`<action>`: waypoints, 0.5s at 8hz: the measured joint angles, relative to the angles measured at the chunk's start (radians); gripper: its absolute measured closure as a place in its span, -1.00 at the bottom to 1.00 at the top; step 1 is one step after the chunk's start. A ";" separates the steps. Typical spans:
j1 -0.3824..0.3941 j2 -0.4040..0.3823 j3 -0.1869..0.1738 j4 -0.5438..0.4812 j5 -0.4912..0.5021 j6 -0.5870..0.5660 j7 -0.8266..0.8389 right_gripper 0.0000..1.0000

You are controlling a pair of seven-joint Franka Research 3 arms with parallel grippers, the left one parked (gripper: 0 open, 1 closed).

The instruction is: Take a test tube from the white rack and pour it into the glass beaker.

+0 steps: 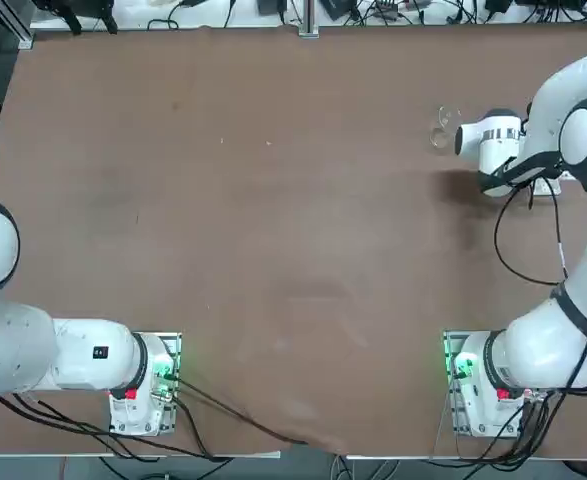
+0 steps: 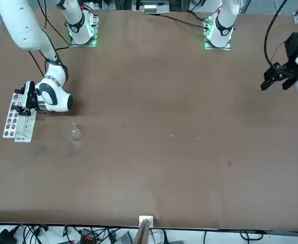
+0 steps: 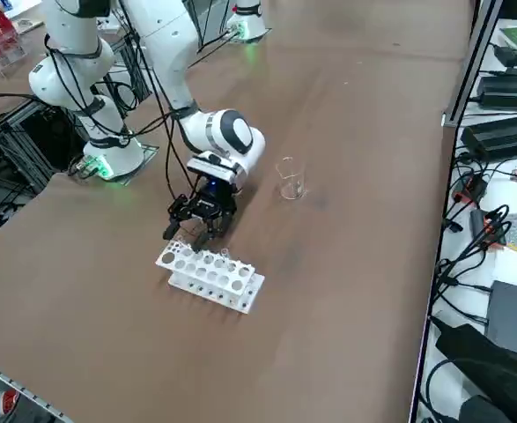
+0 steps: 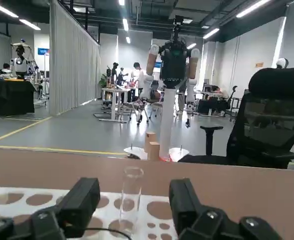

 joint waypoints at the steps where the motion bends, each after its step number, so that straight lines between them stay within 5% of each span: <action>1: 0.000 0.003 0.000 0.002 -0.003 0.000 0.001 -0.44; 4: -0.014 0.009 0.000 0.006 -0.031 0.000 0.002 -0.34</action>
